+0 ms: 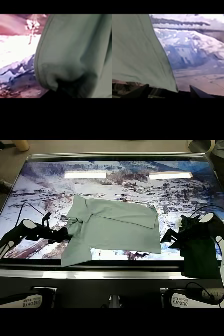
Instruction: Fold the shirts.
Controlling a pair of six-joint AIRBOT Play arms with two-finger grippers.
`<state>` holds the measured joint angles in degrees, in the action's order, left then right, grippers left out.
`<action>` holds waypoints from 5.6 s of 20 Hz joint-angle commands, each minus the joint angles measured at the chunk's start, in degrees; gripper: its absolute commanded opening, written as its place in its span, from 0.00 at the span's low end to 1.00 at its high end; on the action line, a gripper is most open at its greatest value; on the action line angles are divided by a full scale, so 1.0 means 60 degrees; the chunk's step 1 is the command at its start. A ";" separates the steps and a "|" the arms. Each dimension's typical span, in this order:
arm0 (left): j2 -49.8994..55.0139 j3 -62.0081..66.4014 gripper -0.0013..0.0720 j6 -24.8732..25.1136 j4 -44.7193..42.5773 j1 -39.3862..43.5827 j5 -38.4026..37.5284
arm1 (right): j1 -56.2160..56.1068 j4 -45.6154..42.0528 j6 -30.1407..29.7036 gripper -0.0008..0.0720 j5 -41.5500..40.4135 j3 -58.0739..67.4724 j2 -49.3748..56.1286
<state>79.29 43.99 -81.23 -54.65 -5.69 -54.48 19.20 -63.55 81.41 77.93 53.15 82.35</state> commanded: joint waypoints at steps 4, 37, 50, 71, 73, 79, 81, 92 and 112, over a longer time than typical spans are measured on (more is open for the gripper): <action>-0.0790 0.0022 0.05 0.0047 0.0080 -0.0007 -0.0025 | -0.1297 0.0452 -0.0244 0.56 -0.0882 -0.0317 0.0823; -0.2790 0.8043 0.05 -0.0597 -0.3475 -0.0477 -0.4630 | -0.1384 -0.2266 0.1428 0.03 0.1333 0.4528 -0.2652; 0.2699 0.6127 0.05 -0.0390 -0.0776 0.0579 0.2521 | -0.1974 0.0634 -0.0164 0.03 -0.6787 0.3967 0.1912; 0.0441 0.4233 0.62 -0.0244 -0.2233 -0.1654 -0.4411 | -0.0328 -0.1005 0.0783 0.65 0.1530 0.2914 0.0433; -0.0758 0.1610 0.62 -0.0193 -0.2069 -0.1636 -0.3876 | -0.0240 -0.0991 0.0696 0.65 0.0765 0.1264 -0.0444; -0.2918 -0.2940 0.62 0.0306 -0.1242 -0.1596 -0.2470 | -0.0240 -0.0911 0.0419 0.65 0.0226 -0.0350 -0.1239; -0.2892 -0.3260 0.62 0.0404 -0.0710 -0.1563 -0.2073 | -0.0240 -0.0918 0.0423 0.65 0.0270 -0.0350 -0.1235; -0.2885 -0.3275 0.05 -0.0164 -0.0277 -0.0525 -0.0659 | -0.0270 -0.0484 0.0204 0.79 -0.0200 -0.2331 -0.1242; -0.0605 0.3289 0.04 0.0364 -0.0302 -0.0452 -0.0586 | -0.0375 0.1268 -0.0219 0.03 -0.3075 0.1792 -0.0069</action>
<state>67.18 54.59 -78.81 -56.49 -8.67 -58.74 17.39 -56.86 80.07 63.07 57.98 76.62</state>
